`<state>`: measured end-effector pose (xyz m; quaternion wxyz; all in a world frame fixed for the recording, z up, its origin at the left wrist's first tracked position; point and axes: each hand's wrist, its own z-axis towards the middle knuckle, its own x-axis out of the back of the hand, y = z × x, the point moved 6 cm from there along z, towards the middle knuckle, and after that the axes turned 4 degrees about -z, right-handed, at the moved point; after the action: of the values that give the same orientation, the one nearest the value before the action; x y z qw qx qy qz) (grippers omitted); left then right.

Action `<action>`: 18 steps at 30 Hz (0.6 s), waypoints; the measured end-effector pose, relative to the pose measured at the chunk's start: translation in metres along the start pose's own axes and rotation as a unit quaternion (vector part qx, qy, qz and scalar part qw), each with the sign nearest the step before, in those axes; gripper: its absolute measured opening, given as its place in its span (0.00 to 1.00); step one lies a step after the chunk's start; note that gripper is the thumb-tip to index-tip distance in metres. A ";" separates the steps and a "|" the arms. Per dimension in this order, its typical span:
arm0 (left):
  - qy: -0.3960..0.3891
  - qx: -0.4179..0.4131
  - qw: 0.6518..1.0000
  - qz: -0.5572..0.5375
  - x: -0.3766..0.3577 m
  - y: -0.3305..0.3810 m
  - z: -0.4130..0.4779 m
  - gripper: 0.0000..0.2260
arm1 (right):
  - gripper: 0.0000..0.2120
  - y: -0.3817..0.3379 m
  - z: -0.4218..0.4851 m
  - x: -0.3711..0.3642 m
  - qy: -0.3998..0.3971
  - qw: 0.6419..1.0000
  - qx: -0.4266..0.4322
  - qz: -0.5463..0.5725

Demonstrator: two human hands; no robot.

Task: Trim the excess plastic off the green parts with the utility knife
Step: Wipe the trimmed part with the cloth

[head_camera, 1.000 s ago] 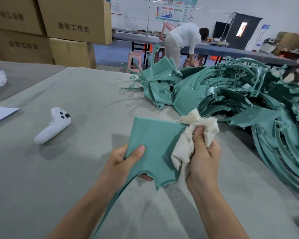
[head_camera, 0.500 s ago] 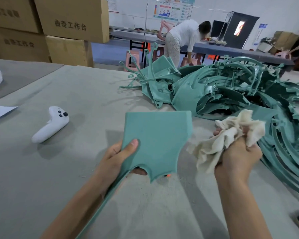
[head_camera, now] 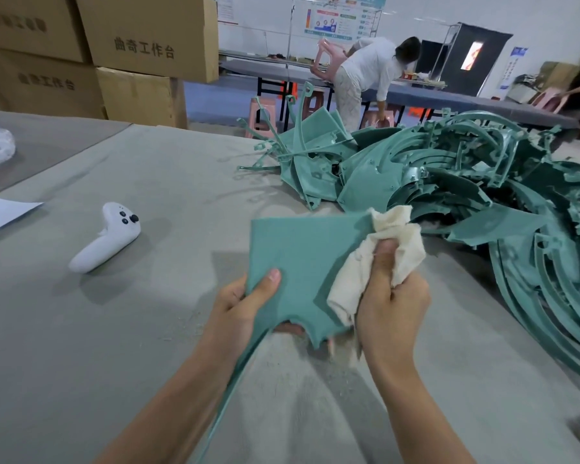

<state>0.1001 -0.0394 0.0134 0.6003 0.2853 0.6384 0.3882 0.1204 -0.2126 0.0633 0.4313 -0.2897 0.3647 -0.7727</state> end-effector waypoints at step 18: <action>0.151 -0.118 0.980 -0.061 0.038 0.033 0.004 0.12 | 0.16 0.010 -0.010 -0.033 -0.333 0.925 0.107 -0.150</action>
<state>0.0966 0.0101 0.0203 0.5494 0.1112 0.6876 0.4615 0.1324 -0.1845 0.0451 0.4352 -0.5338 0.0679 -0.7218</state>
